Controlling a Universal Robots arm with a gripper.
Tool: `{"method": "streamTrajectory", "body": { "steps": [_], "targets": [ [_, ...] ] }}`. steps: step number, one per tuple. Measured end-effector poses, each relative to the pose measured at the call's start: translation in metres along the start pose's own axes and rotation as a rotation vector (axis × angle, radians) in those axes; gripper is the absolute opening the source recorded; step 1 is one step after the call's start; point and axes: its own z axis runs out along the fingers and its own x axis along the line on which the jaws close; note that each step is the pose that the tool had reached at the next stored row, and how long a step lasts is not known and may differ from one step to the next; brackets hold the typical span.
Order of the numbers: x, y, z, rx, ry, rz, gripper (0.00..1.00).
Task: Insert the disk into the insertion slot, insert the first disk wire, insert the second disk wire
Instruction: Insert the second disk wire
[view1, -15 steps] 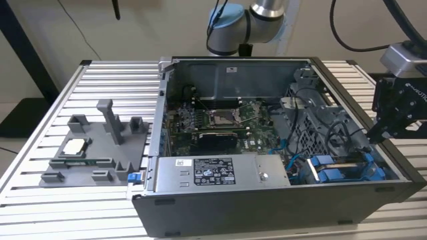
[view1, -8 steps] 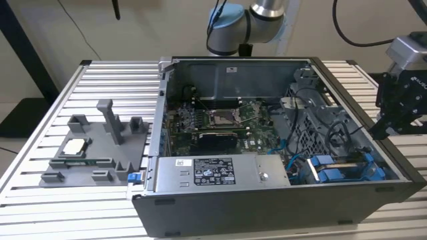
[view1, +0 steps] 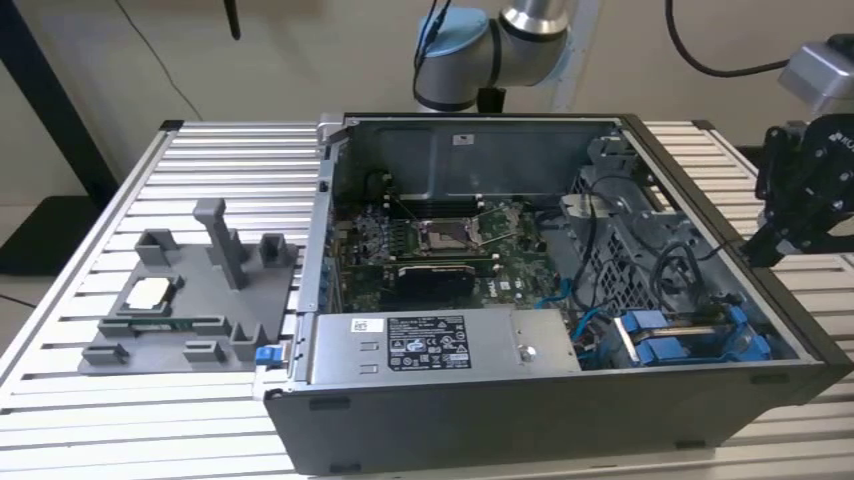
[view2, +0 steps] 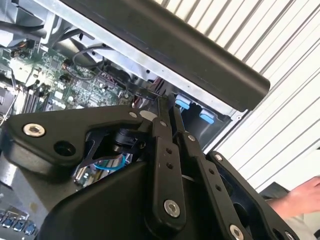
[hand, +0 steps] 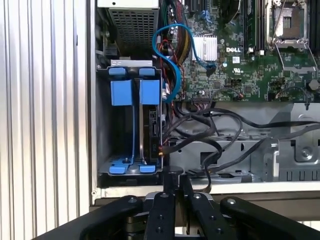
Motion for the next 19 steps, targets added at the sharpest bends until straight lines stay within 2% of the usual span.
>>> {"method": "streamTrajectory", "body": {
  "steps": [8,19],
  "targets": [
    [-0.0001,0.0134,-0.0048,0.0074,-0.0003,0.0,0.16],
    [-0.0028,0.0424,-0.0077,0.0326,-0.0006,-0.002,0.16]
  ]
}}
